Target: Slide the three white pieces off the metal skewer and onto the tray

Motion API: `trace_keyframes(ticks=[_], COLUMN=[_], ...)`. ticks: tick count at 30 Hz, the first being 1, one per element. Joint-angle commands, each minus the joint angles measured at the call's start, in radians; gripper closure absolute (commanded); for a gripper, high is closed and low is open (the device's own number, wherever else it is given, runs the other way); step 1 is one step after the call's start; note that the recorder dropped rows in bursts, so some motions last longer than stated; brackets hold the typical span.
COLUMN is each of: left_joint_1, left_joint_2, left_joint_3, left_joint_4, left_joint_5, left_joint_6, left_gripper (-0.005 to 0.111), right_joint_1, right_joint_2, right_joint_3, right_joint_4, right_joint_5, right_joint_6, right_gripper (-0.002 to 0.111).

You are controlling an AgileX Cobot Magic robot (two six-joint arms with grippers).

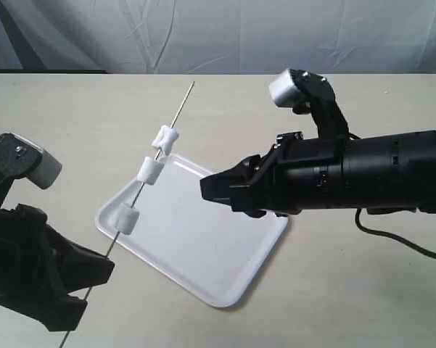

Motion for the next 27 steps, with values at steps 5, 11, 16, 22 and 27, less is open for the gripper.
trace_keyframes(ticks=[5,11,16,22,27], left_joint_1=[-0.002,-0.002,-0.002,-0.002,-0.002], left_joint_2=[-0.007,-0.007,-0.007,-0.007,-0.007], left_joint_3=[0.007,0.007,0.007,0.007,0.007], left_joint_4=[-0.097,-0.174,-0.227,-0.225,-0.232], left_joint_5=[0.057,0.038,0.04,0.063,0.077], left_joint_6=[0.013,0.053,0.087,0.087,0.096], left_gripper=[0.107,0.107,0.107,0.107,0.107], right_joint_1=[-0.002,-0.002,-0.002,-0.002,-0.002], right_joint_2=[0.008,0.011,0.012,0.012,0.012], right_joint_3=[-0.078,-0.089,-0.088,-0.11,-0.134], right_joint_4=[0.011,0.011,0.011,0.011,0.011], right_joint_5=[0.061,0.11,0.138,0.152,0.158], right_joint_6=[-0.058,-0.055,-0.055,-0.055,-0.049], right_gripper=[0.069,0.069,0.069,0.069,0.069])
